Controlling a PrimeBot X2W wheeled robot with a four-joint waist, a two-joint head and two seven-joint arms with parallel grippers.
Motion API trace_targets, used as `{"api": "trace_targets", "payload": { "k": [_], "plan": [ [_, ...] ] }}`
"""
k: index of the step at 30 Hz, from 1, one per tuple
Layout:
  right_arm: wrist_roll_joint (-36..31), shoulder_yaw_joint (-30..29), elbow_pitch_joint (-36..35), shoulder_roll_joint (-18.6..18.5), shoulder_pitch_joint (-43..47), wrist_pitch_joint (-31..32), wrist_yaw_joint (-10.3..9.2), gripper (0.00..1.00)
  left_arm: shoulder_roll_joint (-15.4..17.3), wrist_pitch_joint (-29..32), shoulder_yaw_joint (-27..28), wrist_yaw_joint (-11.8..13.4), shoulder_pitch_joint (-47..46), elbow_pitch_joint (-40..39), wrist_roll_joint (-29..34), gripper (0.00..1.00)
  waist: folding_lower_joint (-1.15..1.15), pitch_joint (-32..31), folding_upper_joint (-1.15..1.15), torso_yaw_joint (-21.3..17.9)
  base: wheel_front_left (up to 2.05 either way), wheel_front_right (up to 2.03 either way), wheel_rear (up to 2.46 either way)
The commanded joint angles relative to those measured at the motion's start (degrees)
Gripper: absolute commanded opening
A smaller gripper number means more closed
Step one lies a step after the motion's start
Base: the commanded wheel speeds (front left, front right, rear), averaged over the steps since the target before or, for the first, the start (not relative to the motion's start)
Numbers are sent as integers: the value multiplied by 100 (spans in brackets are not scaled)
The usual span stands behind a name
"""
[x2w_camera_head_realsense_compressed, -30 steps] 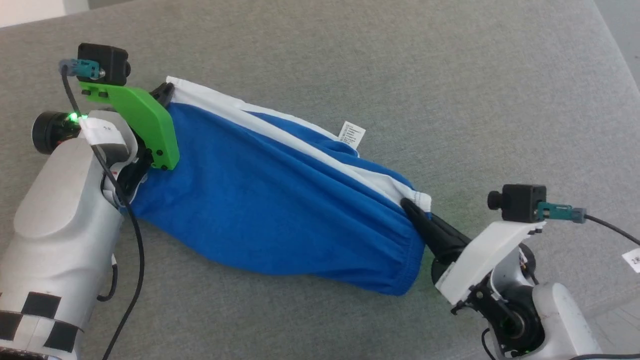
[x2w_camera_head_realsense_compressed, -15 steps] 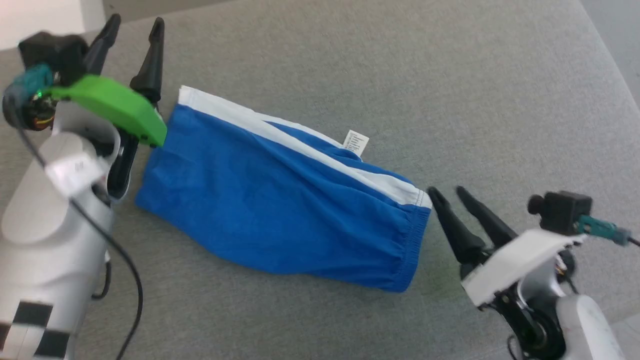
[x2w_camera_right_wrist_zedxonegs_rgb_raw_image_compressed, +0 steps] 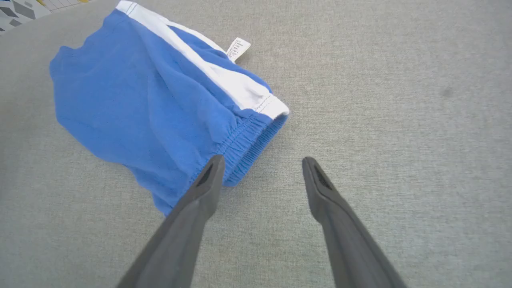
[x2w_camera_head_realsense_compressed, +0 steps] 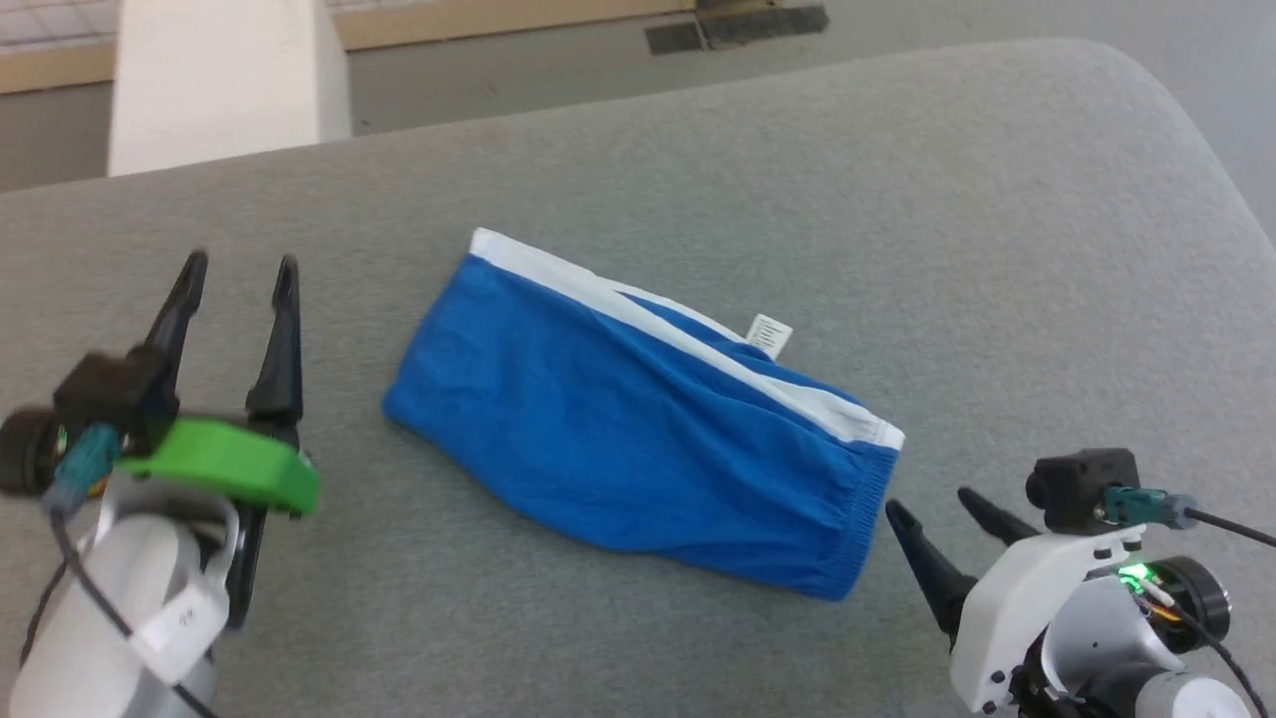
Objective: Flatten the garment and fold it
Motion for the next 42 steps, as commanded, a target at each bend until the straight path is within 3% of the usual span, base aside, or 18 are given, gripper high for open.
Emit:
{"api": "trace_targets", "payload": {
  "k": [1,10,11,17,18,20,25,42],
  "plan": [
    [18,-23,158,4,-49,72,-8,100,0,-24,80,75,245,-95,31,100,0,-185,0,216,0,0,0],
    [321,-29,1848,4,-819,-49,-8,100,-114,-25,262,120,953,-403,-22,100,0,-114,0,512,0,0,0],
    [228,-13,2488,4,-1140,-120,-8,100,-167,-25,275,106,988,-432,-15,100,0,-88,0,595,0,0,0],
    [-121,213,3381,4,-1613,-82,-8,100,-234,-25,185,16,967,-342,-8,100,0,-90,0,703,0,0,0],
    [-171,239,3496,4,-1660,-20,-8,77,-242,-17,159,-4,961,-312,-13,100,0,-94,0,713,0,0,0],
    [-158,285,3616,4,-1729,19,-8,0,-251,8,114,-34,957,-267,-25,100,0,-103,0,713,0,0,0],
    [-177,299,3600,4,-1837,-15,-8,0,-268,358,-29,-124,900,-118,-135,100,0,-103,0,631,0,0,0],
    [460,624,3252,4,-2074,-323,-8,0,-671,3239,-1002,-489,-885,1320,-433,100,0,219,0,48,0,0,0]
  ]
}}
